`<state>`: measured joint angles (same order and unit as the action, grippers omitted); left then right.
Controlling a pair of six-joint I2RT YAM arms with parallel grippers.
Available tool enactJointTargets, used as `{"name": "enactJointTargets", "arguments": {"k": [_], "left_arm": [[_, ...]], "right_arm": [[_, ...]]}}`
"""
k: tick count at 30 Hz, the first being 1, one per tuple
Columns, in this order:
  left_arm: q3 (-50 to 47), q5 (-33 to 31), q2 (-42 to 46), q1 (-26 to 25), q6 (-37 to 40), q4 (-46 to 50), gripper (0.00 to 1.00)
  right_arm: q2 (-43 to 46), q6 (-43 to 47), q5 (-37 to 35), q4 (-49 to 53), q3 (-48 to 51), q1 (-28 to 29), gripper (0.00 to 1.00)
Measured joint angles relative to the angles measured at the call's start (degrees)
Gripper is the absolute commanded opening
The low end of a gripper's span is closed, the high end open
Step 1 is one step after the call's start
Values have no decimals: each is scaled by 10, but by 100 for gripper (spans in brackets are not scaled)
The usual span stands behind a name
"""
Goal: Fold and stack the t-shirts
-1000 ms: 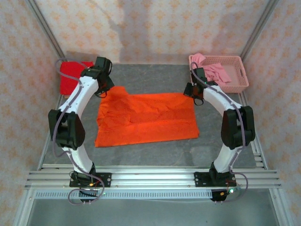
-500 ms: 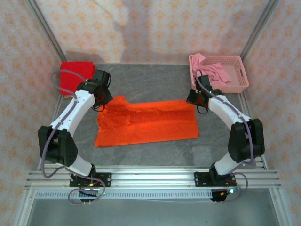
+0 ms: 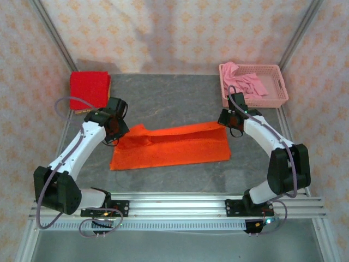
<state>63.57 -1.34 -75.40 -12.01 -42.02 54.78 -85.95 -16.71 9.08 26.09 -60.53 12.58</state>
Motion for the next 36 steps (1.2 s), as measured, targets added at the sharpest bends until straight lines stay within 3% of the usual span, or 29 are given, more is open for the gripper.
{"name": "enactJointTargets", "arguments": {"k": [14,36], "left_arm": [[-80,16,77,-10,-36,22,0],[-188,29,42,-10,-47,-27,0]], "right_arm": [[37,-11,14,4,45,0,0],[63,-50,30,2,143,0,0]]}}
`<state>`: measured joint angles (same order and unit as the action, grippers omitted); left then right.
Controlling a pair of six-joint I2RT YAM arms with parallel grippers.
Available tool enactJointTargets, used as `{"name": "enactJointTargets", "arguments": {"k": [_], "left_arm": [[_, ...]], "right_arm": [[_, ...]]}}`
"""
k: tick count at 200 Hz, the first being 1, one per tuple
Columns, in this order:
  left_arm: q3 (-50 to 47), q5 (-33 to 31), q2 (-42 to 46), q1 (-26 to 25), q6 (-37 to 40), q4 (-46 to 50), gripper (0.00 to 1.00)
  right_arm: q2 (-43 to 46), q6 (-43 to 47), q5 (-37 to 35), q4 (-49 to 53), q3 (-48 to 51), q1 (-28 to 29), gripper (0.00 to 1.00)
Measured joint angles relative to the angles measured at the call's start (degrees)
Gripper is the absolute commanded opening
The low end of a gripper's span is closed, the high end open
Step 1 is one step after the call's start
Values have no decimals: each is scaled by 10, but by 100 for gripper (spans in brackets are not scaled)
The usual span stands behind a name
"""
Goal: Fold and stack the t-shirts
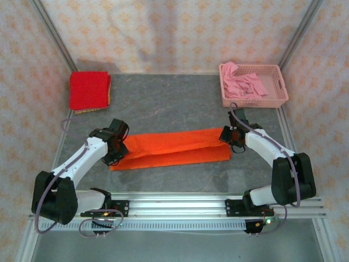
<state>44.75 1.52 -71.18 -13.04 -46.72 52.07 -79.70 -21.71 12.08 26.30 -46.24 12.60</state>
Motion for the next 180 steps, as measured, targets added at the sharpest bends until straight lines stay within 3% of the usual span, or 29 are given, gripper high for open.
{"name": "enactJointTargets", "arguments": {"k": [79,180], "left_arm": [[-28,-15,-41,0,-4,-42,0],[0,-50,-20,0,0,-36,0]], "right_arm": [[-9,-14,14,-11,27,1,0],[-9,-24,24,-21,37,2,0]]}}
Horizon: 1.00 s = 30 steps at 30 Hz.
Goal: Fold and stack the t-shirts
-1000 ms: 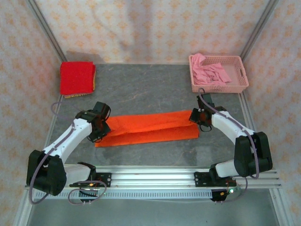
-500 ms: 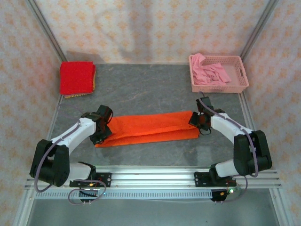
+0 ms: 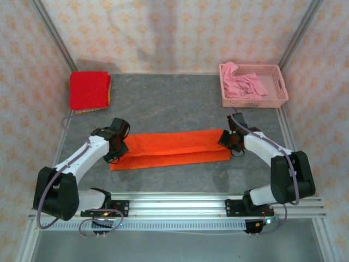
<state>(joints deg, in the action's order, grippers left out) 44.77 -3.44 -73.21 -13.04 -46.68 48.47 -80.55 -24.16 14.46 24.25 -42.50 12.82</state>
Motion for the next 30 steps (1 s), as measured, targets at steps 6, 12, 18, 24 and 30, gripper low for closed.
{"name": "enactJointTargets", "arguments": {"k": [6,12,18,24,30], "left_arm": [[-40,0,-15,0,0,-12,2],[-51,0,-34,0,-1,-21,42],[-43,-10,-9,0,-6,-3,92],[23,-26,35,0,-9,27,91],[30,7,26,0,-16,5,48]], "right_arm": [[0,-5,5,-3,16,2,6],[2,-10,6,-3,15,3,46],[49,0,1,-1,10,12,66],[54,10,-26,7,-39,73,67],[-4,3,-34,-8,-64,118,53]]}}
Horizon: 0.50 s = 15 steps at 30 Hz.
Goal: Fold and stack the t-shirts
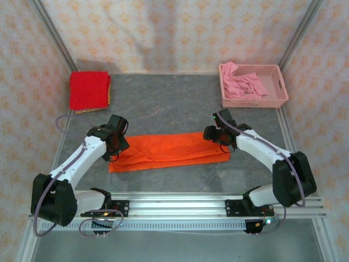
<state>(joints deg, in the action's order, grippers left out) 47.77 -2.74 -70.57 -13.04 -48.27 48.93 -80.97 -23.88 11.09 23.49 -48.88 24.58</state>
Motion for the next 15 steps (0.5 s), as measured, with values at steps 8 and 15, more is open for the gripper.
{"name": "enactJointTargets", "arguments": {"k": [8,15], "left_arm": [[-42,38,-86,0,-18,-69,27],[-45,29,-137,0,-10,-103,62]], "right_arm": [[-56,-21,-2,-7,0,2,38],[-70,-36,-5,-26,27,2,35]]}}
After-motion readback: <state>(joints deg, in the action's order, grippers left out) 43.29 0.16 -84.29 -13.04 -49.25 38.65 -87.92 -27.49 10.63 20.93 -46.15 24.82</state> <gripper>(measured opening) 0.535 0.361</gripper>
